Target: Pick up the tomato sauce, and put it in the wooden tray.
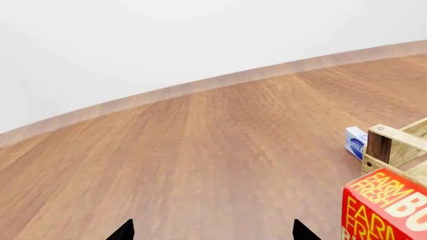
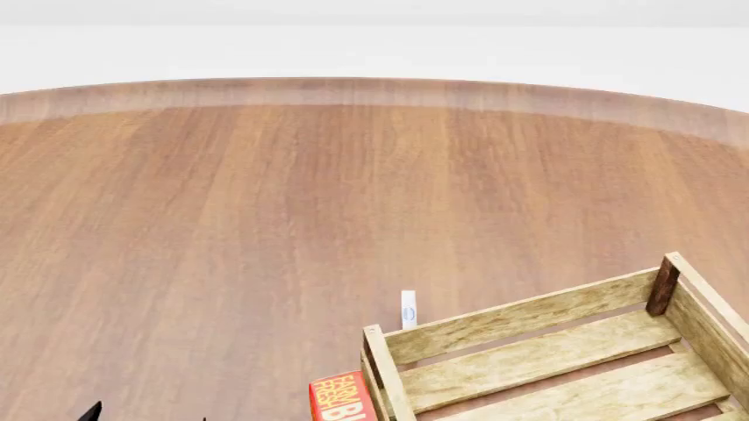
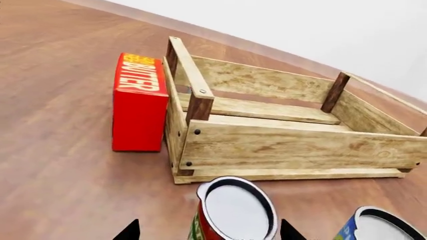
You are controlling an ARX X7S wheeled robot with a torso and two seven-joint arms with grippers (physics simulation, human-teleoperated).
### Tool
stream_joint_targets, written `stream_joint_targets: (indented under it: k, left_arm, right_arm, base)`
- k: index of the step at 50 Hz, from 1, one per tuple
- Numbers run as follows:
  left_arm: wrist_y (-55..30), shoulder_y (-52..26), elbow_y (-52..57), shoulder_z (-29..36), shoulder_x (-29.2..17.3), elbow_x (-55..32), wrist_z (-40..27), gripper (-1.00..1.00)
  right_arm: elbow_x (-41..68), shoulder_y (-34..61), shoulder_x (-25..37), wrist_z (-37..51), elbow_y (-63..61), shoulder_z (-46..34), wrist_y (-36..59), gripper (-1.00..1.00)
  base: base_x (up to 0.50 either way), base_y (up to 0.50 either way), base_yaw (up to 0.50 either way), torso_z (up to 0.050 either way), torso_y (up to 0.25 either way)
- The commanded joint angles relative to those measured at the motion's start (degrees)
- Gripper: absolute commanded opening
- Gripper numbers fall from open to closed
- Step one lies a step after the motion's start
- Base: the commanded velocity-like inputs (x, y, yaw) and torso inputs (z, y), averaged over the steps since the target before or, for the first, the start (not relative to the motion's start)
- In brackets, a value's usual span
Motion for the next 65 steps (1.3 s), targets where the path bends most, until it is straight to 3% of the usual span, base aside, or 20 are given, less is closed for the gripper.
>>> stream_joint_targets:
  k: [1, 36, 65]
  left_arm:
    - [1.95, 0.28, -0.09, -1.86, 0.99, -0.91, 0.18, 1.0]
    - [2.37, 0.08, -0.37, -1.21, 0.3, -1.67, -0.63, 1.0]
    - [2.58, -0.11, -0.54, -0.57, -0.21, -2.3, -1.1, 1.0]
  right_arm:
    - [1.29, 0.22, -0.63, -0.83, -0.08, 2.17, 0.04, 1.0]
    - [9.49, 4.83, -1.81, -5.65, 7.07, 1.38, -0.42, 1.0]
    - [12.97, 7.91, -1.63, -6.12, 4.98, 2.21, 2.48, 1.0]
  base:
    - [0.0, 0.0, 0.0, 0.0, 0.0]
    - [0.0, 0.0, 0.0, 0.0, 0.0]
    - [0.0, 0.0, 0.0, 0.0, 0.0]
